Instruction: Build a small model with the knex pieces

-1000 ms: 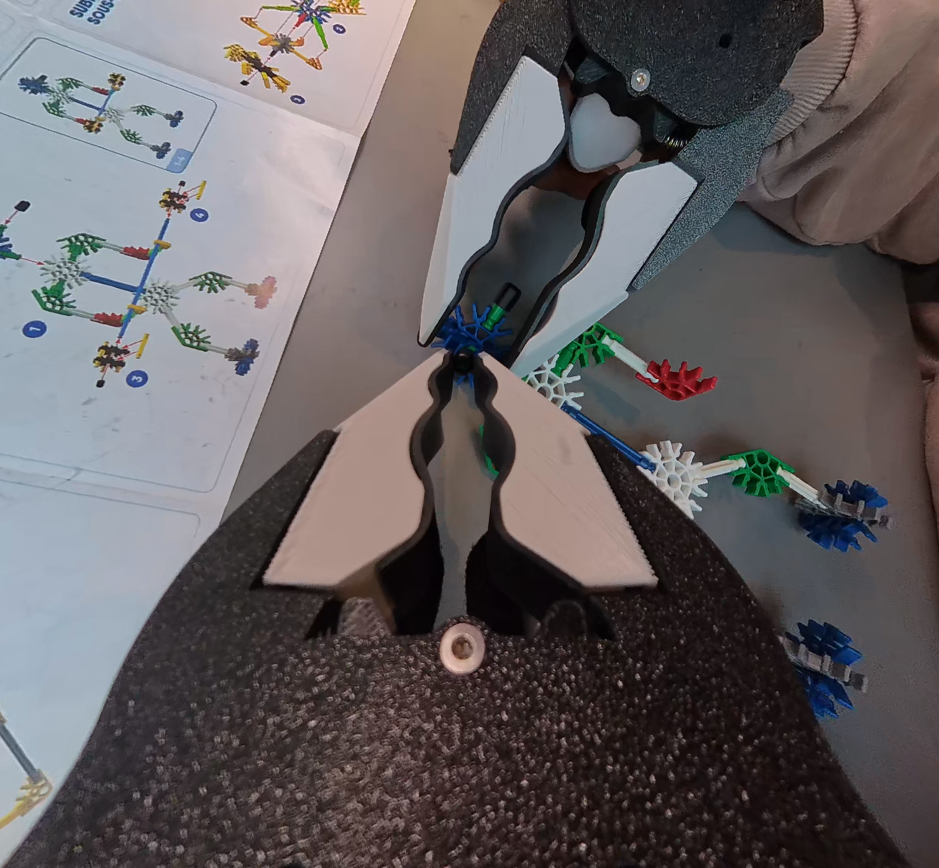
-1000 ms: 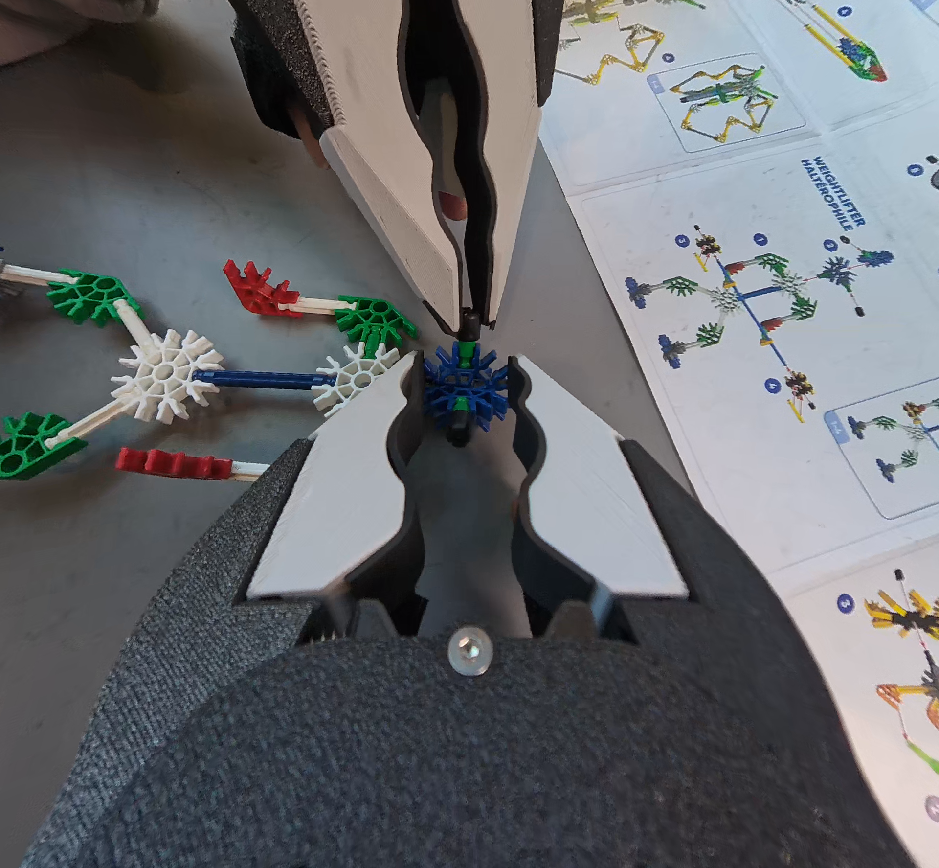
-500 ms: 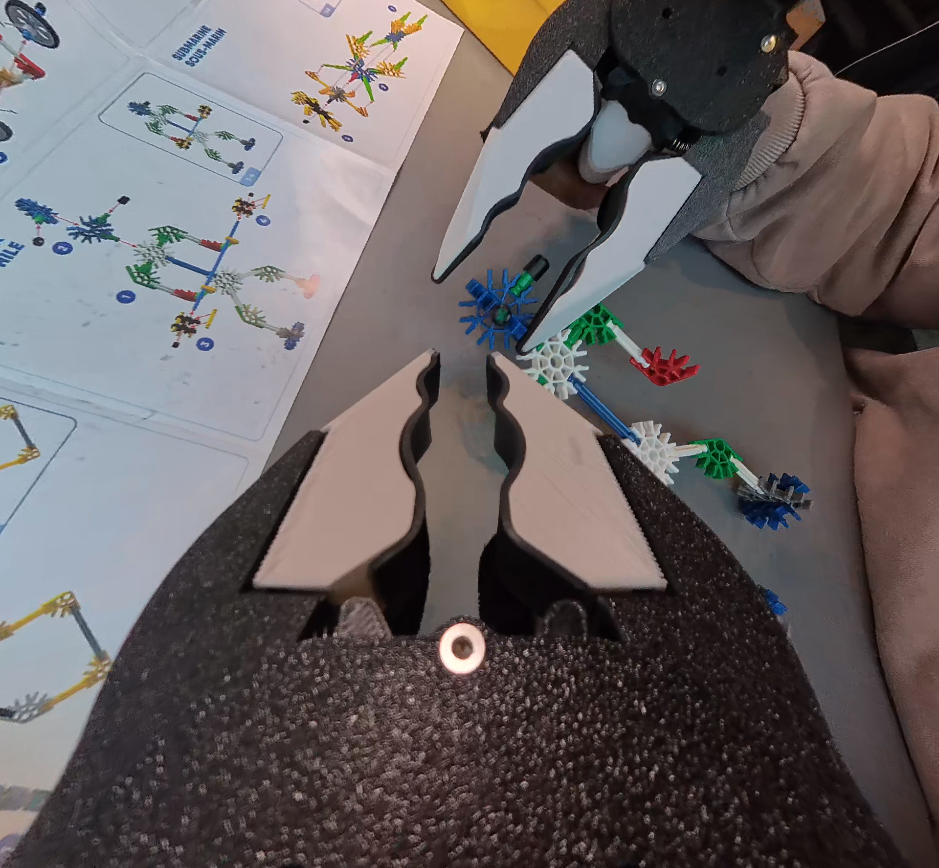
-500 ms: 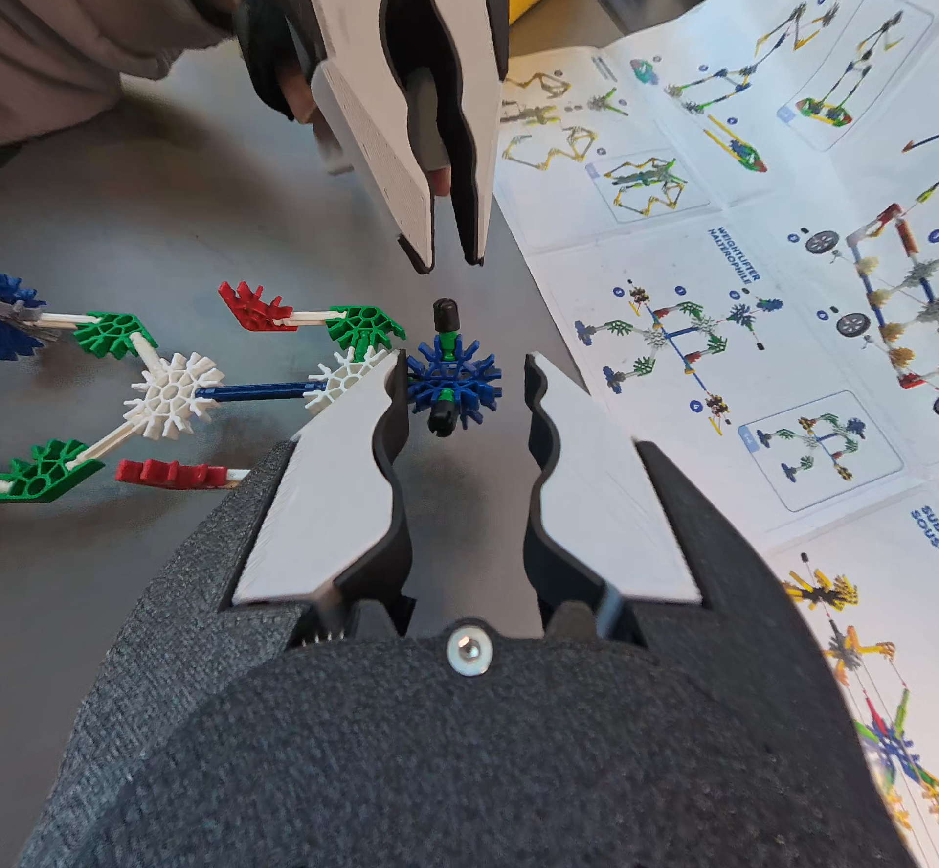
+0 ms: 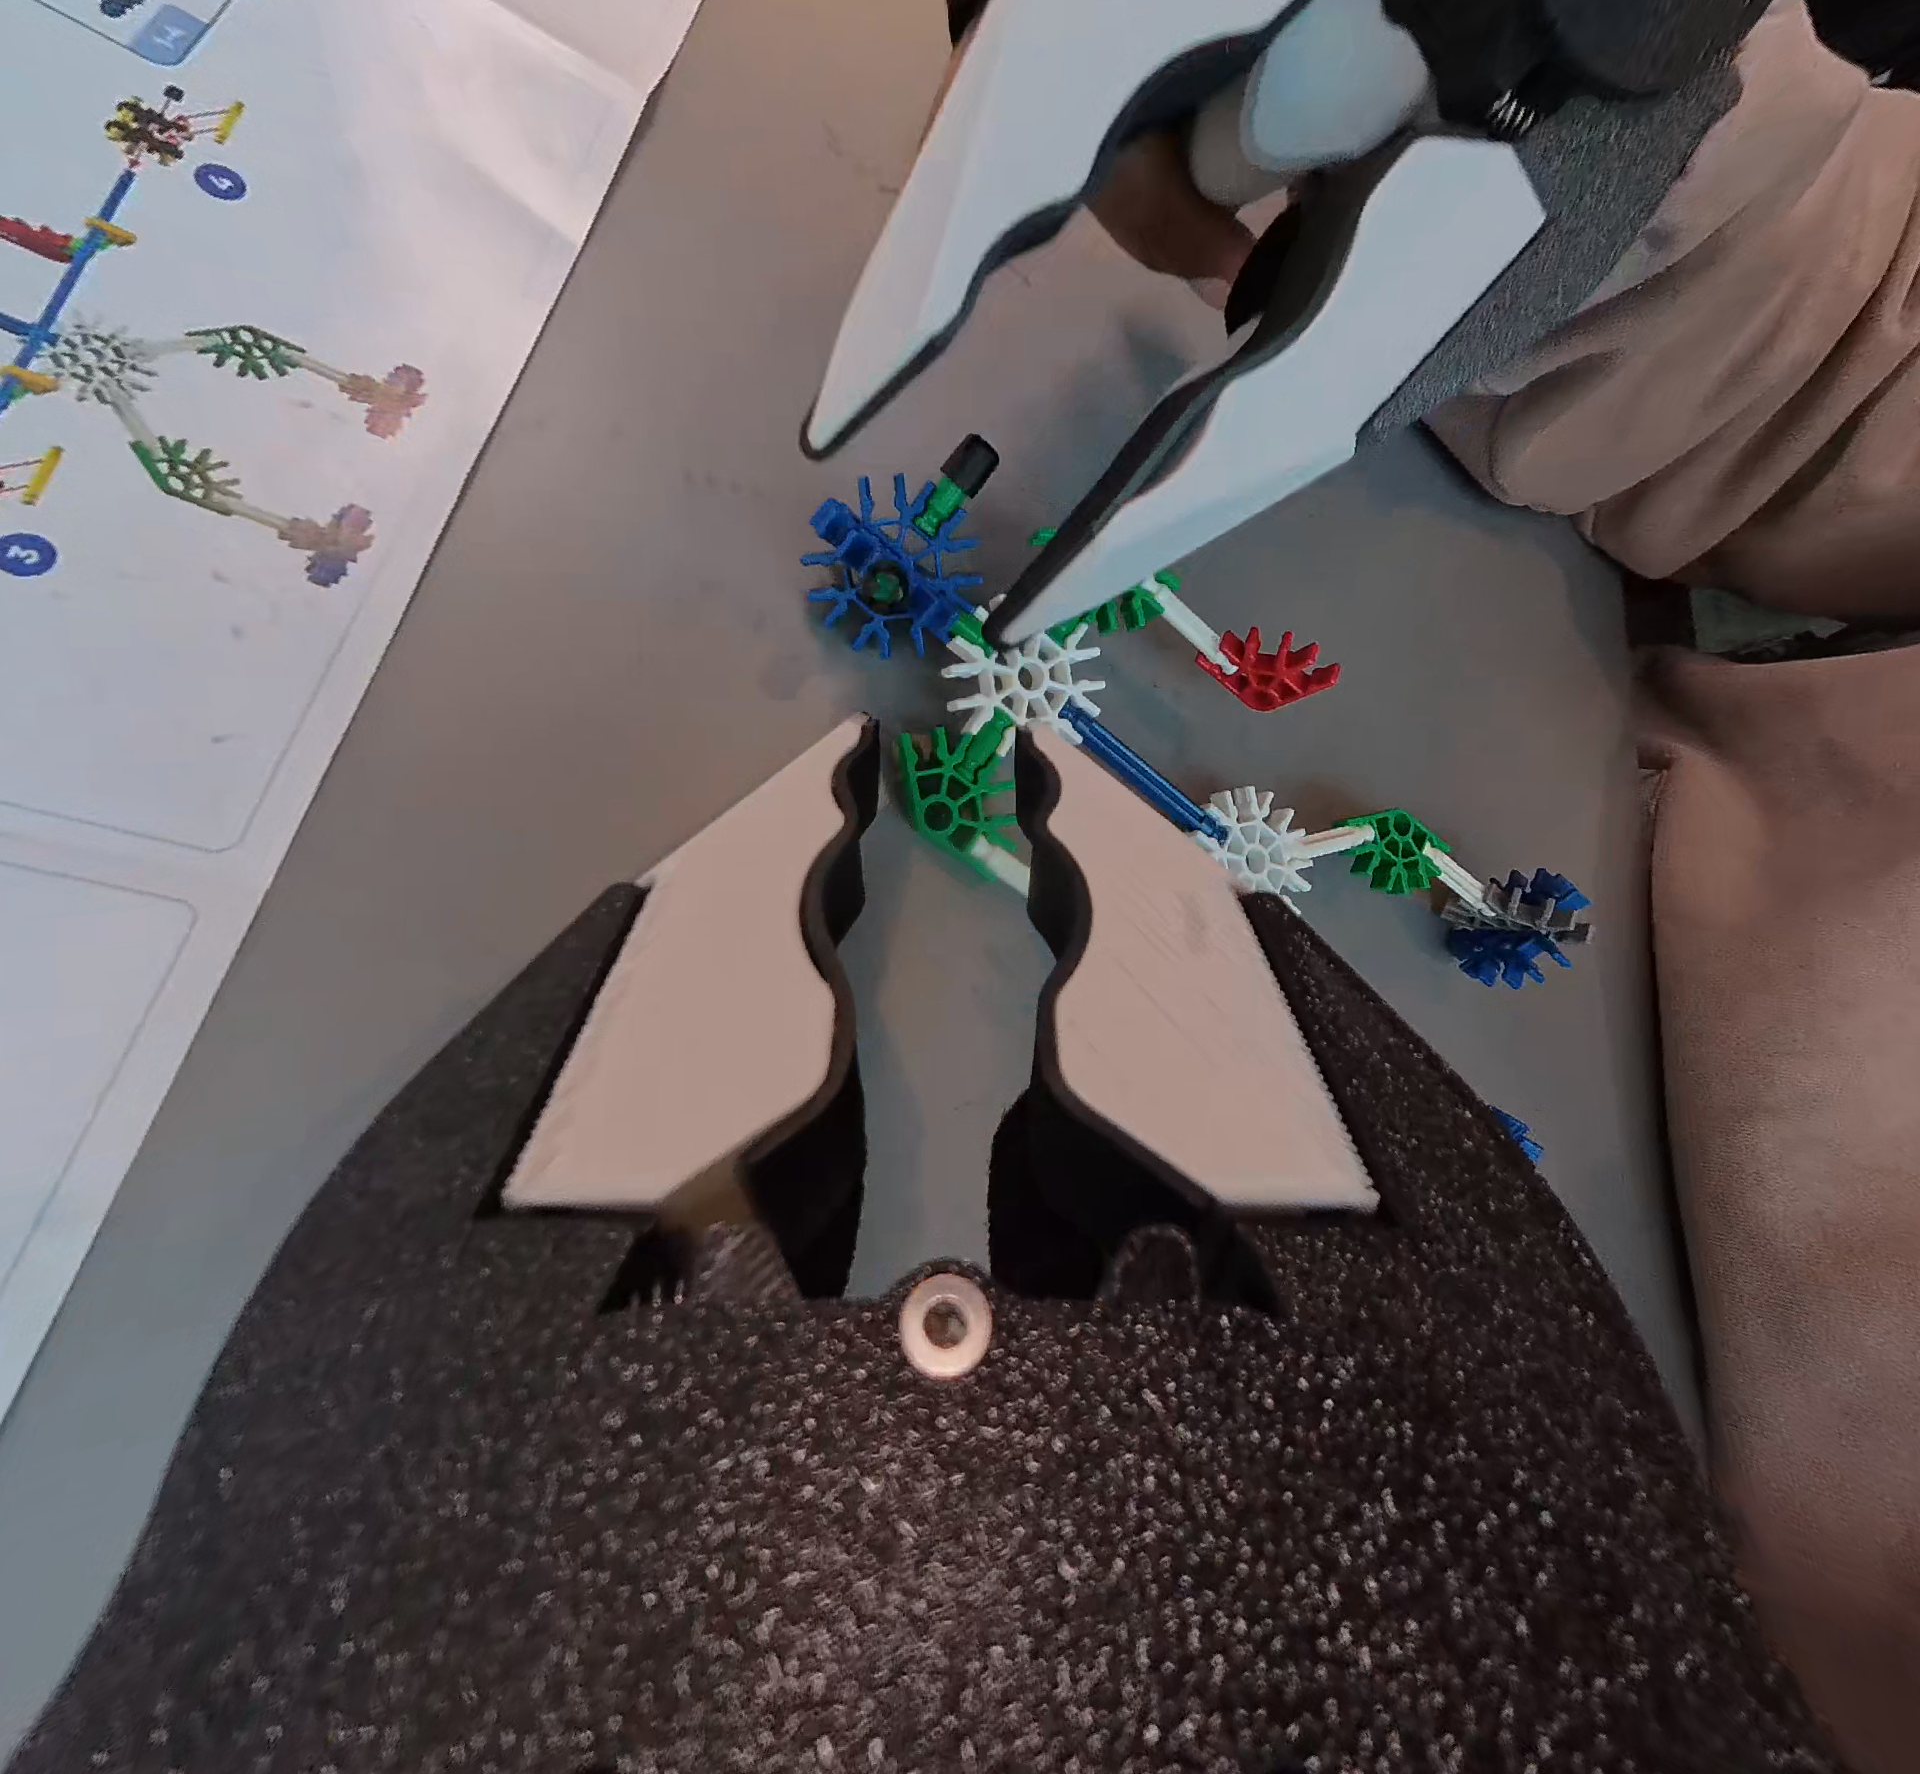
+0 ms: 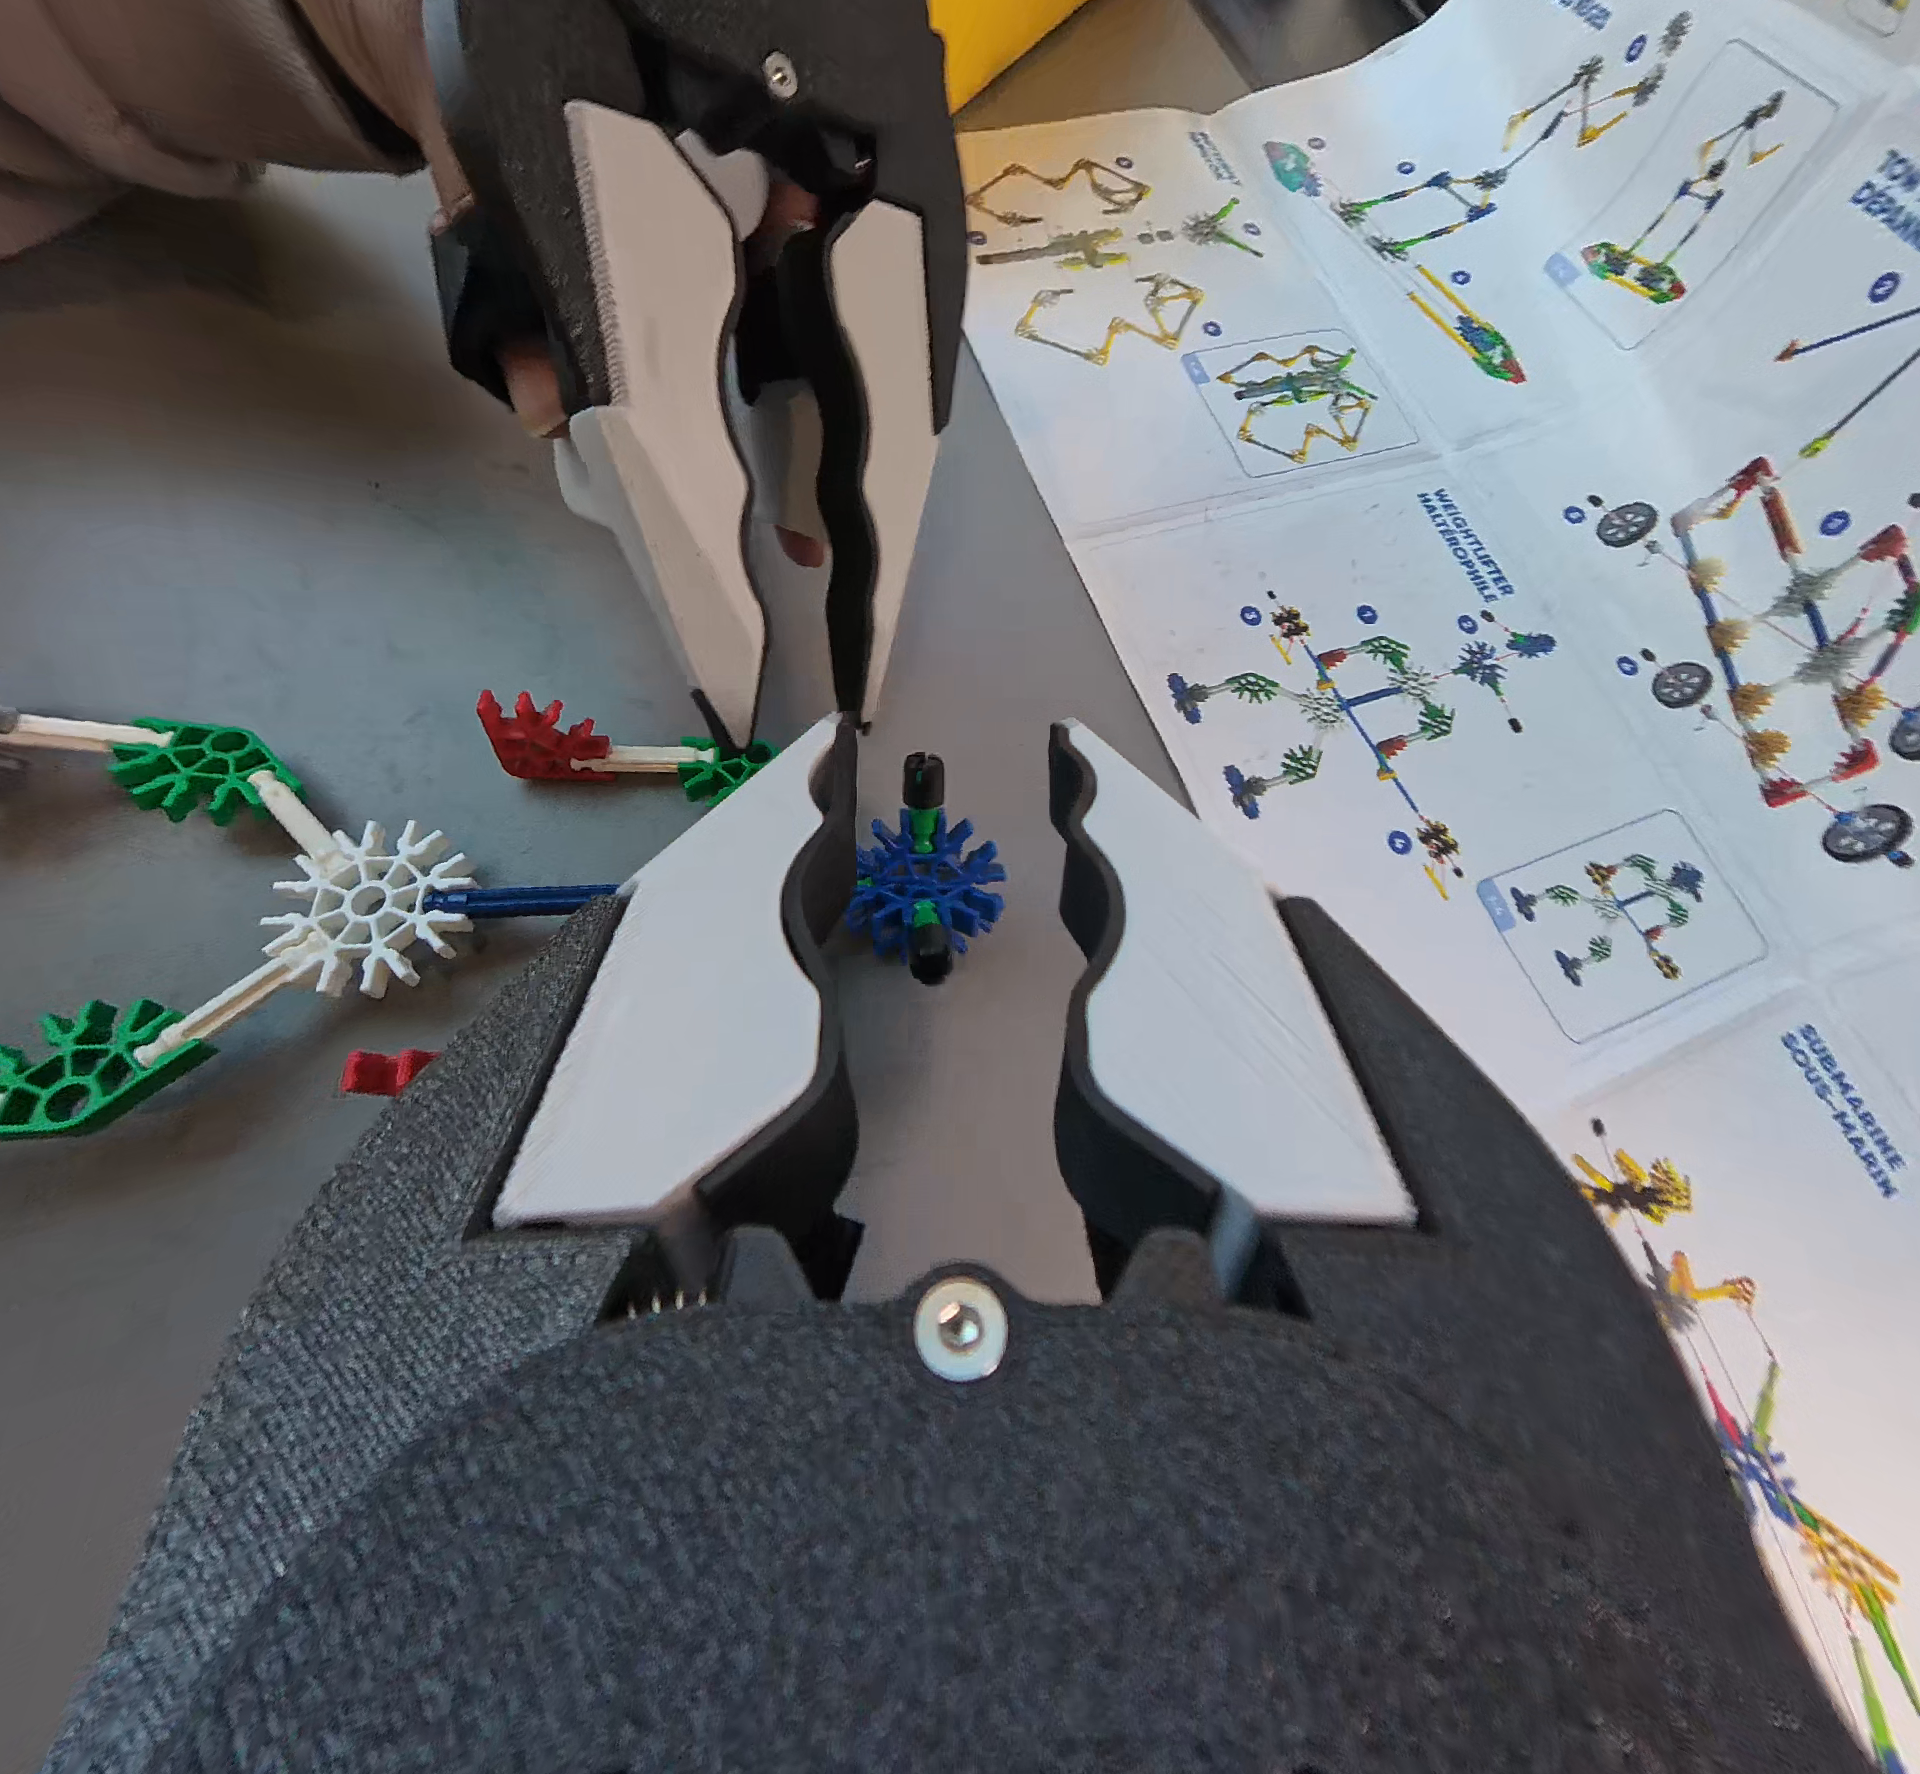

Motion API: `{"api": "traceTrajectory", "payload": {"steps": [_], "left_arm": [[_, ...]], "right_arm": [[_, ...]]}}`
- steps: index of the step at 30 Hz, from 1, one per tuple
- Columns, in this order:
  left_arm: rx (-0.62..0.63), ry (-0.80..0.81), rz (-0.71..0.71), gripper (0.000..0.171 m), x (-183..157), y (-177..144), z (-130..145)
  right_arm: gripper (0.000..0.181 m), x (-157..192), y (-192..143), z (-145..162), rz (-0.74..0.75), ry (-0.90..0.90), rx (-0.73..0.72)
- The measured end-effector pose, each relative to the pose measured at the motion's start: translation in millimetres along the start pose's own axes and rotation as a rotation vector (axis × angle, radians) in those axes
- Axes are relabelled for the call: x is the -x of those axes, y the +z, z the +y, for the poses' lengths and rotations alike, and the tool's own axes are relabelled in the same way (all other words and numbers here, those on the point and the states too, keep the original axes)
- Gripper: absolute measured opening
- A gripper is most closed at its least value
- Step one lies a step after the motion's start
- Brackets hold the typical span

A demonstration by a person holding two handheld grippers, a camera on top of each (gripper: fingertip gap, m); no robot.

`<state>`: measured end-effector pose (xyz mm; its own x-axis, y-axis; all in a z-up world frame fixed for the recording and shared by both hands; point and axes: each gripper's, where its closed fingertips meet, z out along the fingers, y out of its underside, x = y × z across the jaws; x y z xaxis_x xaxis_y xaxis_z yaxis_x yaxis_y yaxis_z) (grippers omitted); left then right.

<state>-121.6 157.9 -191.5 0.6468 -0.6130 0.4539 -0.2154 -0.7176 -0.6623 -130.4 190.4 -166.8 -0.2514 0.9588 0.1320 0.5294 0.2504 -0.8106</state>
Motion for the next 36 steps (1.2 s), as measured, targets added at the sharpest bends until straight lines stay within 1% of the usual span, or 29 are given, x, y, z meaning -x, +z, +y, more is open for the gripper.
{"api": "traceTrajectory", "payload": {"steps": [2, 3, 6, 7, 9, 10, 12, 15, 20, 24, 25, 26, 28, 32, 34, 36], "left_arm": [[0.011, 0.002, -0.006, 0.025, -3.4, 2.9, 4.0], [0.019, 0.004, -0.012, 0.028, -5.0, 5.1, 6.9], [0.047, 0.04, -0.053, 0.034, -7.8, 11.2, 14.0], [0.059, 0.055, -0.073, 0.035, -7.6, 13.4, 16.0], [0.082, 0.082, -0.11, 0.036, -6.8, 17.7, 19.8], [0.086, 0.096, -0.13, 0.036, -6.5, 18.3, 20.4], [0.103, 0.119, -0.187, 0.034, -3.2, 16.6, 22.6], [0.111, 0.153, -0.296, 0.024, 5.6, 10.9, 26.0], [0.097, 0.13, -0.418, 0.026, 21.8, -7.3, 31.7], [0.055, 0.1, -0.442, 0.033, 32.7, -16.9, 34.3], [0.044, 0.097, -0.44, 0.034, 34.2, -17.7, 33.9], [0.036, 0.094, -0.439, 0.032, 35.4, -18.4, 33.7], [0.031, 0.097, -0.447, 0.026, 37.5, -19.0, 33.3], [0.027, 0.102, -0.469, 0.026, 40.1, -18.7, 31.4], [0.024, 0.099, -0.49, 0.025, 43.5, -19.8, 30.1], [0.018, 0.092, -0.505, 0.025, 46.7, -21.8, 29.6]], "right_arm": [[0.04, -5.5, -8.4, 5.1, -0.012, 0.062, 0.047], [0.042, -4.6, -11.2, 10.6, -0.032, 0.093, 0.082], [0.045, 1.6, -10.4, 30.5, -0.055, 0.135, 0.184], [0.044, 1.9, -7.2, 34.4, -0.044, 0.137, 0.198], [0.043, 8.5, 1.1, 38.3, -0.07, 0.162, 0.214], [0.036, 8.2, 5.3, 38.9, -0.064, 0.164, 0.217], [0.034, 6.9, 10.7, 35.7, -0.06, 0.134, 0.208], [0.033, 5.4, 19.8, 26.9, -0.067, 0.032, 0.177], [0.033, 0.0, 45.0, 9.7, -0.104, -0.048, 0.135], [0.034, -5.1, 61.2, 0.9, -0.136, -0.033, 0.111], [0.037, -7.7, 61.9, 0.9, -0.124, -0.027, 0.114], [0.042, -11.0, 60.3, 0.3, -0.102, -0.023, 0.112], [0.045, -14.7, 48.2, -7.4, -0.065, 0.002, 0.059], [0.045, -24.1, 1.2, -25.4, 0.021, 0.119, -0.119], [0.044, -20.7, -17.4, -22.9, 0.021, 0.184, -0.17], [0.044, -9.7, -26.3, -12.1, -0.005, 0.21, -0.172]]}}
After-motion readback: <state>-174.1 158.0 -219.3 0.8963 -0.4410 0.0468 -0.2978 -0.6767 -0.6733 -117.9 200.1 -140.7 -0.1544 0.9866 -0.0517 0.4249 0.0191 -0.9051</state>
